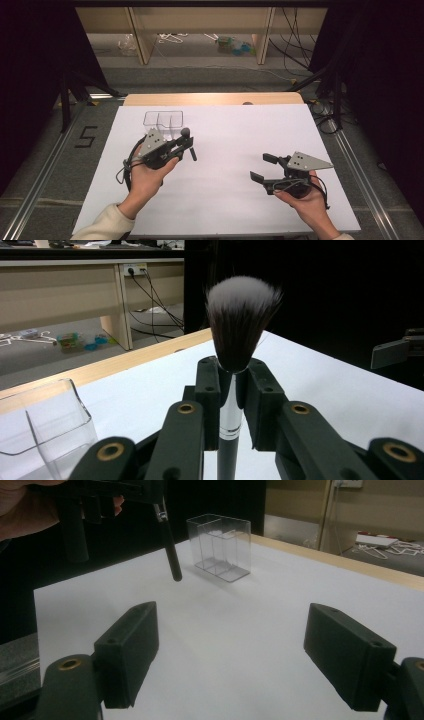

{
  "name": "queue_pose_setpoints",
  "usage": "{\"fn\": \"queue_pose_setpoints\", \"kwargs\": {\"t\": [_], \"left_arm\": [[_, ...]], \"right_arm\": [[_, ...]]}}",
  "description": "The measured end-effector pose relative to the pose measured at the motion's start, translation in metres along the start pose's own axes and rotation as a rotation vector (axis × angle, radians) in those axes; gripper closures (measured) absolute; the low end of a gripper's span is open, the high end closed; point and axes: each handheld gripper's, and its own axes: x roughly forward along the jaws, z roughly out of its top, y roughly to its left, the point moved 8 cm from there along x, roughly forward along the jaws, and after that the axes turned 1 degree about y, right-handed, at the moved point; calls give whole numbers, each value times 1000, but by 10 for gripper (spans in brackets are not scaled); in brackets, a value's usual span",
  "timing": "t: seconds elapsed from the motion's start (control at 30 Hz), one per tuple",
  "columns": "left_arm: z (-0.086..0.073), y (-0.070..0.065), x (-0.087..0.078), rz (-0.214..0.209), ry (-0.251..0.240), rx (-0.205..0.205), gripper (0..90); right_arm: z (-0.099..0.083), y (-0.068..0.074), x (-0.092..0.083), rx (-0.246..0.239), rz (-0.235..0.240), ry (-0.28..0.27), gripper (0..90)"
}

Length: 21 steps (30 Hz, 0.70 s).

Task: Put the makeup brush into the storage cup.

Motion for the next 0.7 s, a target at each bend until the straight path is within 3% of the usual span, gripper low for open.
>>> {"fn": "queue_pose_setpoints", "kwargs": {"t": [0.13, 0.17, 0.23, 0.33, 0.37, 0.53, 0.57, 0.63, 0.7], "left_arm": [[0, 1, 0, 6, 4, 0, 779], [0, 1, 0, 7, 5, 1, 779], [0, 1, -1, 10, 8, 10, 779], [0, 2, -1, 14, 10, 15, 778], [0, 2, -1, 16, 11, 16, 779], [1, 2, -2, 21, 13, 14, 779], [1, 3, -2, 25, 12, 14, 779], [2, 4, -3, 28, 12, 18, 779], [2, 6, -3, 32, 11, 18, 779]], "right_arm": [[-2, -1, -4, 15, -6, 17, 227], [-1, -3, -3, -4, -5, -15, 227], [-2, 0, -5, 30, 8, 2, 227], [-3, -1, -6, 23, 3, 11, 226], [-2, -3, -5, -1, -8, -10, 225], [-5, -2, -8, 21, -8, 22, 223], [-3, -4, -8, 1, -9, 7, 223], [-4, -2, -8, 25, -2, 10, 222], [-4, -4, -9, 10, -19, 7, 221]]}}
